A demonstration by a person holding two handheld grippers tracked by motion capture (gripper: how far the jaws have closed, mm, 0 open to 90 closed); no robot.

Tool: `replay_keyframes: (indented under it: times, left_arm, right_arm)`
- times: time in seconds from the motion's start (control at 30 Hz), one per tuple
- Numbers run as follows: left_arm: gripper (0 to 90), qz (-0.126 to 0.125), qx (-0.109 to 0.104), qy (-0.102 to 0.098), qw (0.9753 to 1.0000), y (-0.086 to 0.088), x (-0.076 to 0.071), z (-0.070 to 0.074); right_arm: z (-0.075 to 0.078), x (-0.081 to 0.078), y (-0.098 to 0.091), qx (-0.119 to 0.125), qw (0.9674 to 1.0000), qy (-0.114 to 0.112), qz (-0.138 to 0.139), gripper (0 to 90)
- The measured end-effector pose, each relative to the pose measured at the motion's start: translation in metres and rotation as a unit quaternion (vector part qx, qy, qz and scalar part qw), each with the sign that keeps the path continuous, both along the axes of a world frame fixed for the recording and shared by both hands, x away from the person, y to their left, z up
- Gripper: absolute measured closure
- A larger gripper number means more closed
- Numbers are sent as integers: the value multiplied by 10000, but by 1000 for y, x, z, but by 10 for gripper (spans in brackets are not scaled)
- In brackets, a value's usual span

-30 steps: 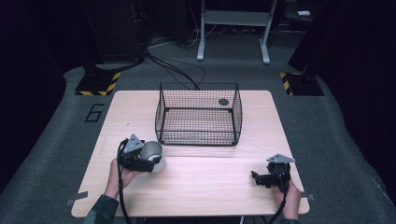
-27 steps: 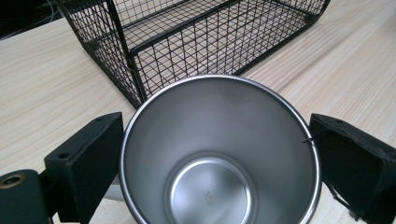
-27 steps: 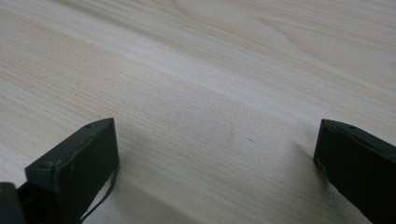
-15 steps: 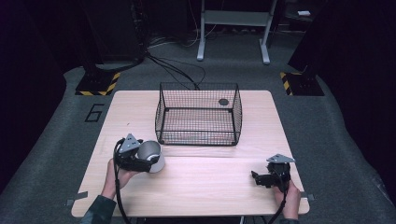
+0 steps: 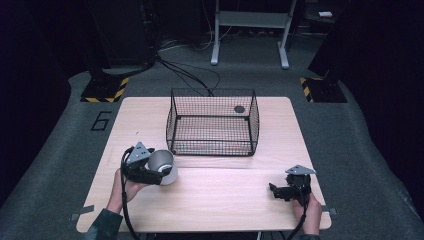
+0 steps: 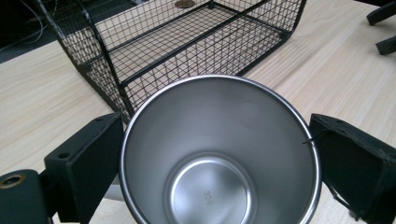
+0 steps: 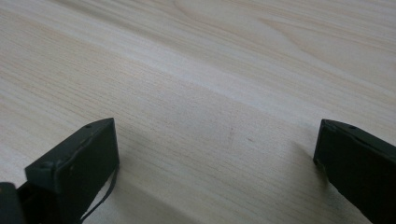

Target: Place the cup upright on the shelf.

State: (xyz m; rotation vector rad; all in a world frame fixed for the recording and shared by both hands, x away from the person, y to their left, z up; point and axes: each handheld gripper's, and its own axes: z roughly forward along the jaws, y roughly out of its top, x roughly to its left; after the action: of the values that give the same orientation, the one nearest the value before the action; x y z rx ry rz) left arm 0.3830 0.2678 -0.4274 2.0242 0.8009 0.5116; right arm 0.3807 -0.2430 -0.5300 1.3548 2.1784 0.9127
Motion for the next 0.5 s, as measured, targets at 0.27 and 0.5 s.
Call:
replay_keyframes:
  times: [0.27,0.5]
  left_arm:
    - [63,-187,15,4,9998,-7,-2,9]
    - [64,-330,-4,-8,9995,-16,-3,18]
  right_arm:
    - [0,0,0,2,10000,4,-1,0]
    - [0,0,0,1,10000,4,-1,0]
